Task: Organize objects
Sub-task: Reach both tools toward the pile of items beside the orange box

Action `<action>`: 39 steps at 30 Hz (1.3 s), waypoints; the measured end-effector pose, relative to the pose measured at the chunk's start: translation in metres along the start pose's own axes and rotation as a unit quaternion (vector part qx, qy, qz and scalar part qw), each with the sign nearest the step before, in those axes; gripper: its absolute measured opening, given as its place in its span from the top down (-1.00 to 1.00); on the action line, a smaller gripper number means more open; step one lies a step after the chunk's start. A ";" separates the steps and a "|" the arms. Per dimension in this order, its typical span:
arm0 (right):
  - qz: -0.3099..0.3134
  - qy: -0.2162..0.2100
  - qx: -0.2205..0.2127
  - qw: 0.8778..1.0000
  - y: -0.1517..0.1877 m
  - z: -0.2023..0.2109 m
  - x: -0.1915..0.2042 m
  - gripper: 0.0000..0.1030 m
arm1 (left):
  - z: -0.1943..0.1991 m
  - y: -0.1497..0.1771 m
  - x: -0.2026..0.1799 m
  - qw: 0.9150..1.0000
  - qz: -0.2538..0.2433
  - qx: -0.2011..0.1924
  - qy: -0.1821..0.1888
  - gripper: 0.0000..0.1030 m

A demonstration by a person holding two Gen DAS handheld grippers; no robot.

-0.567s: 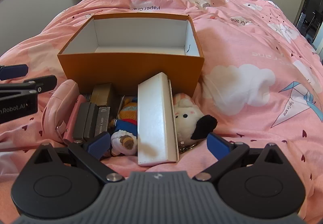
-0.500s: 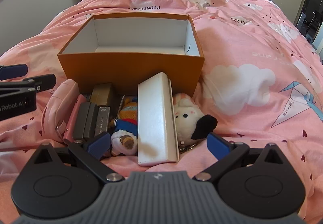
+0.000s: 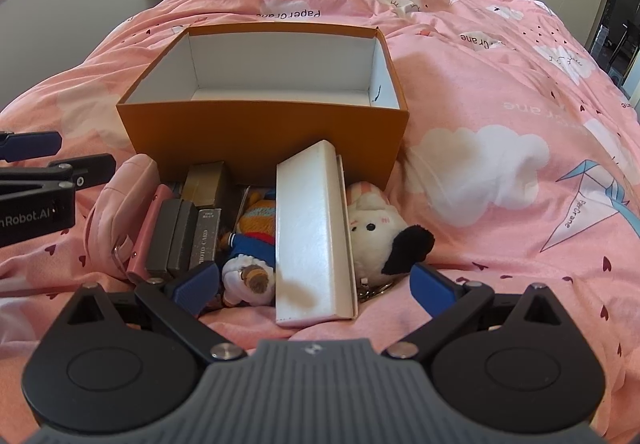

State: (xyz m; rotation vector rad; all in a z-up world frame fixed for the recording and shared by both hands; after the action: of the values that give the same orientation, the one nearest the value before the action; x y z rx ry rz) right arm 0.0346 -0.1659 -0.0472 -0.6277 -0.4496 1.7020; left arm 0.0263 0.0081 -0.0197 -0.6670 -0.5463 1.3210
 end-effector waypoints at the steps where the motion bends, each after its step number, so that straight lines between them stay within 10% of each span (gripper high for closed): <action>1: 0.000 0.000 0.000 1.000 0.000 0.000 0.000 -0.97 | 0.000 0.000 0.000 1.000 -0.001 0.000 0.000 -0.52; 28: 0.025 -0.018 -0.001 1.000 -0.005 -0.004 0.009 -0.95 | -0.007 0.004 0.024 0.999 0.022 0.036 0.004 -0.44; 39: 0.043 -0.102 0.029 0.993 -0.030 -0.031 0.033 -0.25 | -0.034 0.012 0.064 0.988 0.111 0.098 0.045 0.05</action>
State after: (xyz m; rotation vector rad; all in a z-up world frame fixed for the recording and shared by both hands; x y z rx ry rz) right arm 0.0721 -0.1280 -0.0582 -0.4366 -0.5214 1.8639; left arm 0.0530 0.0679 -0.0530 -0.6335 -0.2693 1.5218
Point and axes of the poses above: each gripper's, at about its wrist camera, not at the fingertips, and z roughly against the way its jaws point, x to its left, y to its underside, the point moved 4 cm from there along -z, roughly the way its jaws point, and after that the axes turned 12 degrees about y, right-handed, at the moved point
